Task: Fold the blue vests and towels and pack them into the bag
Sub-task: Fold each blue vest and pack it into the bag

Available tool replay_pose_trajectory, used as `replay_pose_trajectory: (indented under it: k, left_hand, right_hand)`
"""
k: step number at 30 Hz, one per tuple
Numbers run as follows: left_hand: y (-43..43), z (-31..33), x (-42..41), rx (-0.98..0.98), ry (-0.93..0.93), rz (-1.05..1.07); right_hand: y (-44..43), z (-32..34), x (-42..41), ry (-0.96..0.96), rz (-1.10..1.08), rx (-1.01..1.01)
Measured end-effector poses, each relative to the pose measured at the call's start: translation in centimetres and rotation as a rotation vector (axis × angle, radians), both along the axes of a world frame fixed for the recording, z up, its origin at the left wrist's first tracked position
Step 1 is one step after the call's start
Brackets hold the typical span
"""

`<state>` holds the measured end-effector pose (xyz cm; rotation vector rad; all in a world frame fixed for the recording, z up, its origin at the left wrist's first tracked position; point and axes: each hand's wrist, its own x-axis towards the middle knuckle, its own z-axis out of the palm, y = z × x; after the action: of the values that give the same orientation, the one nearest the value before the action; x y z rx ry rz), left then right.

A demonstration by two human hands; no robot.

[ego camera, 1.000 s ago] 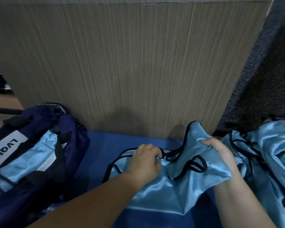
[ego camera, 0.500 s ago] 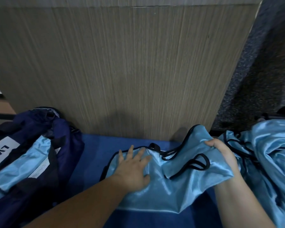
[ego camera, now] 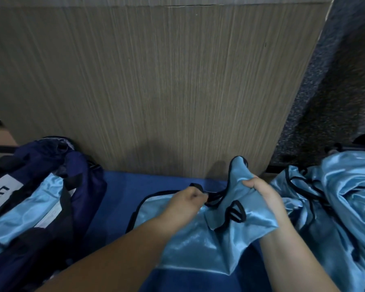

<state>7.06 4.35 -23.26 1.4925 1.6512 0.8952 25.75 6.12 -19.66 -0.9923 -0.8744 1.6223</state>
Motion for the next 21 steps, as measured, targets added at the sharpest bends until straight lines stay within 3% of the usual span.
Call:
replay_pose_trajectory:
  k: [2,5,9,13,16,21]
  left_hand:
    - [-0.4,1.4,1.1,-0.182,-0.48,-0.015]
    - [-0.3,2.7,1.3,-0.268,-0.744,-0.06]
    - [0.1,3.0,0.4,-0.231,-0.581,0.096]
    - [-0.1,2.7,-1.5,-0.152,-0.602,0.364]
    - [-1.1,3.0,-3.6,-0.13,-0.712,0.394]
    - [-2.0,2.7,-8.0,-0.171,-0.63,0.463]
  right_hand:
    - [-0.2,-0.3,-1.7,-0.092,0.026,0.085]
    - [-1.2,-1.3,-4.2,-0.087,0.138,0.144]
    - [-3.1,-2.4,-6.8,-0.137,0.387,0.274]
    - [-3.2,-3.5,-7.7,-0.282,0.575,0.294]
    - [-3.4,-3.7,-7.6,-0.346,0.494,0.339]
    - [-1.9,-5.2,-6.6,-0.76,0.168,0.589]
